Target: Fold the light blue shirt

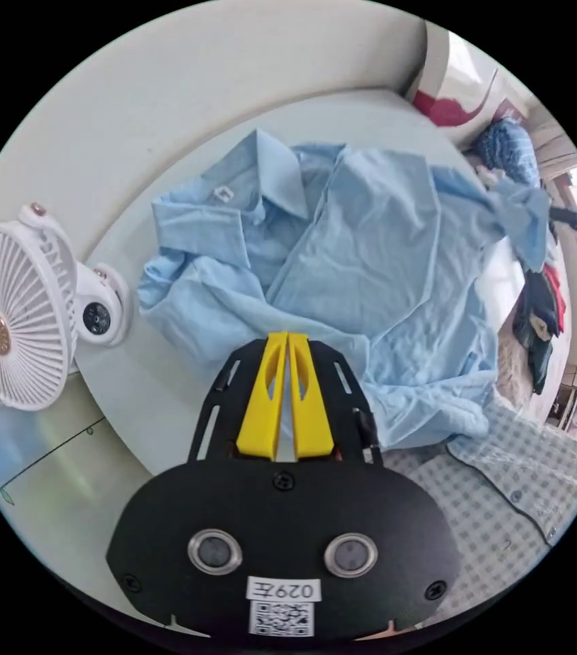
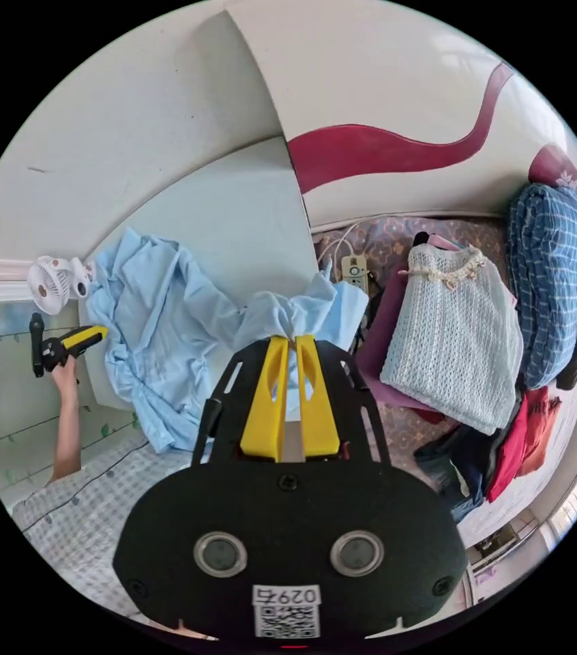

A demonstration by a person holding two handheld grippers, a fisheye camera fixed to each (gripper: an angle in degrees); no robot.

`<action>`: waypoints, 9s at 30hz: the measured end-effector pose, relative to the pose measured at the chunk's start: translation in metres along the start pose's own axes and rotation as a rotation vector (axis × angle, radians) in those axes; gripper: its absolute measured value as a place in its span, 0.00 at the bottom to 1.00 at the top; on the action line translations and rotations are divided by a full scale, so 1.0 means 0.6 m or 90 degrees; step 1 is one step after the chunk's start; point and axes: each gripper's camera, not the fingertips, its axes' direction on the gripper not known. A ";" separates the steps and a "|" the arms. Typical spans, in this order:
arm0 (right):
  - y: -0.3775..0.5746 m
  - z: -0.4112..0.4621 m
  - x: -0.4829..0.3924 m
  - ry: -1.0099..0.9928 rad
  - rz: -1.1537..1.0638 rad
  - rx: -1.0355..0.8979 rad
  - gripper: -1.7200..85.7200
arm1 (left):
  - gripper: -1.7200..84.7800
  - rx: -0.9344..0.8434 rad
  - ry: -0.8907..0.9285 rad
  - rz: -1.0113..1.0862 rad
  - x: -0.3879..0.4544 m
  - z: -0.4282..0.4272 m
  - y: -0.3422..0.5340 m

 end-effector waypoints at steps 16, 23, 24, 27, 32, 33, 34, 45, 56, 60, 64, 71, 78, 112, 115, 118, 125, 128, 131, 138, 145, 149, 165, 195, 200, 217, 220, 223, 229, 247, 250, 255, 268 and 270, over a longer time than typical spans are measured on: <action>0.069 0.212 -0.275 -0.192 -0.255 -0.132 0.01 | 0.02 -0.096 -0.019 0.168 0.133 0.054 -0.048; 0.021 0.319 -0.384 0.023 -0.334 -0.219 0.01 | 0.01 0.127 -0.018 -0.061 -0.032 -0.177 0.120; 0.019 0.316 -0.391 0.040 -0.348 -0.206 0.01 | 0.01 0.148 -0.044 -0.131 -0.078 -0.211 0.176; 0.017 0.301 -0.382 0.076 -0.351 -0.185 0.01 | 0.01 0.136 -0.094 -0.318 -0.192 -0.250 0.332; -0.009 0.267 -0.310 0.115 -0.281 -0.158 0.01 | 0.01 0.072 -0.058 -0.505 -0.291 -0.232 0.541; -0.021 0.259 -0.286 0.080 -0.257 -0.167 0.01 | 0.01 0.085 -0.041 -0.520 -0.293 -0.232 0.570; -0.035 0.255 -0.261 0.033 -0.227 -0.184 0.01 | 0.01 0.103 -0.025 -0.531 -0.291 -0.235 0.588; -0.055 0.234 -0.252 0.015 -0.209 -0.189 0.01 | 0.01 0.298 -0.180 -0.618 -0.270 -0.396 0.580; -0.083 0.226 -0.218 -0.059 -0.163 -0.216 0.01 | 0.01 0.107 0.227 -0.283 -0.193 -0.167 0.294; -0.077 0.221 -0.209 -0.077 -0.162 -0.194 0.01 | 0.01 -0.045 0.103 -0.228 -0.121 -0.073 0.215; -0.071 0.219 -0.191 -0.112 -0.120 -0.177 0.01 | 0.01 -0.141 0.047 -0.184 -0.088 -0.008 0.163; -0.061 0.217 -0.225 -0.047 -0.144 -0.161 0.01 | 0.01 -0.185 0.094 -0.163 -0.072 0.038 0.123; -0.058 0.228 -0.252 -0.036 -0.154 -0.180 0.01 | 0.01 -0.147 0.066 -0.138 -0.044 0.041 0.112; -0.076 0.189 -0.263 0.051 -0.166 -0.092 0.01 | 0.01 -0.100 -0.059 -0.044 -0.075 0.092 -0.079; -0.126 0.184 -0.264 -0.028 -0.168 -0.146 0.01 | 0.01 -0.162 -0.066 -0.067 -0.109 0.099 -0.112; -0.086 0.120 -0.282 -0.086 -0.213 -0.079 0.01 | 0.01 -0.043 -0.011 -0.081 -0.101 0.024 -0.043; 0.016 0.189 -0.292 -0.055 -0.236 -0.204 0.01 | 0.01 -0.130 0.111 -0.015 -0.002 0.115 0.154; 0.026 0.197 -0.286 -0.060 -0.210 -0.208 0.01 | 0.01 -0.183 0.081 -0.042 -0.006 0.149 0.227; 0.026 0.191 -0.286 -0.043 -0.195 -0.205 0.01 | 0.01 -0.215 -0.021 -0.115 -0.043 0.129 0.300; 0.017 0.188 -0.328 0.009 -0.211 -0.203 0.01 | 0.02 0.010 0.249 -0.083 -0.020 0.051 0.290; -0.001 0.186 -0.341 0.045 -0.216 -0.206 0.01 | 0.02 -0.209 0.097 0.078 0.088 0.178 0.246; -0.012 0.181 -0.324 0.110 -0.211 -0.203 0.01 | 0.01 -0.278 0.005 -0.004 0.026 0.174 0.353; 0.080 0.207 -0.329 -0.294 -0.285 -0.399 0.01 | 0.01 -0.130 0.205 0.019 0.050 0.112 0.313; 0.048 0.214 -0.372 -0.234 -0.321 -0.256 0.01 | 0.01 -0.182 0.095 0.165 0.194 0.143 0.180; -0.013 0.147 -0.260 -0.320 -0.133 -0.098 0.01 | 0.01 -0.201 0.112 0.145 0.193 0.145 0.170; 0.193 0.348 -0.312 -0.066 -0.352 -0.490 0.01 | 0.01 -0.214 0.099 0.088 0.209 0.140 0.157; 0.177 0.253 -0.258 -0.268 -0.249 -0.296 0.02 | 0.01 -0.222 0.095 0.077 0.212 0.140 0.152; 0.148 0.180 -0.229 -0.395 -0.221 -0.136 0.02 | 0.01 -0.237 0.067 0.083 0.226 0.141 0.144; 0.160 0.190 -0.238 -0.334 -0.286 -0.156 0.07 | 0.01 -0.240 0.061 0.078 0.227 0.140 0.137; 0.321 0.108 -0.188 -0.334 -0.389 0.095 0.02 | 0.01 -0.233 0.120 0.070 0.191 0.143 0.125; 0.277 0.143 -0.125 -0.318 -0.296 0.090 0.02 | 0.01 -0.237 0.112 0.075 0.193 0.143 0.122; 0.244 0.216 -0.147 -0.423 -0.296 0.029 0.02 | 0.01 -0.229 0.114 0.076 0.190 0.142 0.123; 0.272 0.199 -0.126 -0.363 -0.295 0.035 0.06 | 0.01 -0.223 0.088 0.086 0.201 0.137 0.118; 0.254 0.219 -0.122 -0.392 -0.294 -0.017 0.11 | 0.01 -0.226 0.089 0.083 0.201 0.138 0.116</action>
